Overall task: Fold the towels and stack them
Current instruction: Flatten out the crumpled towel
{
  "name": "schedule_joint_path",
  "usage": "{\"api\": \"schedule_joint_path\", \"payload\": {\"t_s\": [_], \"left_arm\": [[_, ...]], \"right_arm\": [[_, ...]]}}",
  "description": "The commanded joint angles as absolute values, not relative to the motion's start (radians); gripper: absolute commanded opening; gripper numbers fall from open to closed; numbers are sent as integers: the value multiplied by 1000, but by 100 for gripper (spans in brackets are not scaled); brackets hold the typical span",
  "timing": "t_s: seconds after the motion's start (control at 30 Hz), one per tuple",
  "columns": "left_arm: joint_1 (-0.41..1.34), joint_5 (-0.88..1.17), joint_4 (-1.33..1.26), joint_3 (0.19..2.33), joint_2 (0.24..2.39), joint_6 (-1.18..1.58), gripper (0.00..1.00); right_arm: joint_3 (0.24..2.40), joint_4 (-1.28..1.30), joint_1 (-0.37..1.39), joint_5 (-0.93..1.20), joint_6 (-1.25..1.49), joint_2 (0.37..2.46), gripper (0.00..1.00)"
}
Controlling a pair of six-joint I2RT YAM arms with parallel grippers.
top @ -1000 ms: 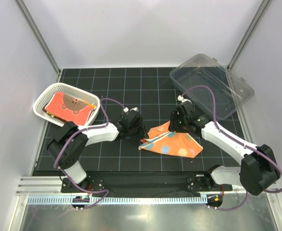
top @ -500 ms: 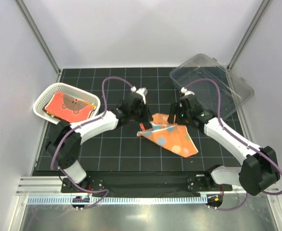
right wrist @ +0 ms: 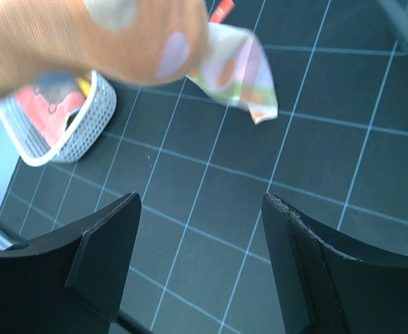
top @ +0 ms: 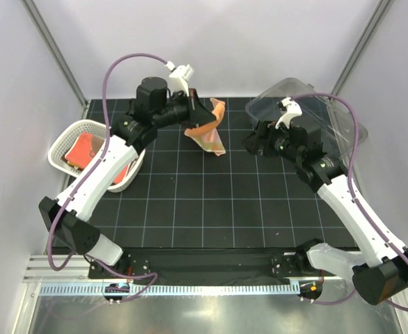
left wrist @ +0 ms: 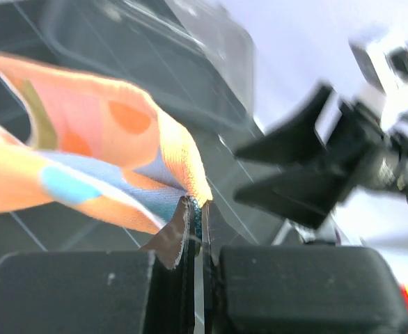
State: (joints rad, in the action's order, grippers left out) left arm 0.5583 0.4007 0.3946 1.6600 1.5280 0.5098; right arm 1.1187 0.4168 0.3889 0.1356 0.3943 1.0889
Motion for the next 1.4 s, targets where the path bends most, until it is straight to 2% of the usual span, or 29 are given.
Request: {"api": "schedule_joint_path", "payload": {"t_s": [0.0,0.1,0.3,0.33,0.4,0.47,0.5,0.6,0.73,0.87,0.93,1.13,1.37], "left_arm": [[568,558,449,1550,1461,494,0],[581,575,439,1375,1367,508,0],[661,451,421,973,1137,596,0],[682,434,414,878,1076,618,1],[701,404,405,818,1020,675,4],[718,384,423,778,962,684,19],[716,341,437,776,948,681,41],[716,176,524,837,939,645,76],[671,-22,644,1018,1087,572,77],[534,-21,643,1169,1305,560,76],[474,-17,605,1245,1430,563,72],[388,40,552,1439,1725,571,63],[365,8,551,1587,1972,546,62]], "right_arm": [[1089,405,391,196,371,1054,78],[1085,434,391,161,399,1054,78],[1009,522,391,77,419,1075,78],[984,508,391,81,423,1081,78],[963,489,391,97,429,1115,77],[957,451,391,103,434,1150,76],[960,434,390,112,434,1190,75],[985,339,393,138,434,1276,72],[1107,262,397,121,468,1519,65],[1195,210,443,32,538,1698,58],[1229,166,460,18,598,1780,51],[1258,66,466,5,646,1901,44],[1244,9,480,5,546,1959,44]]}}
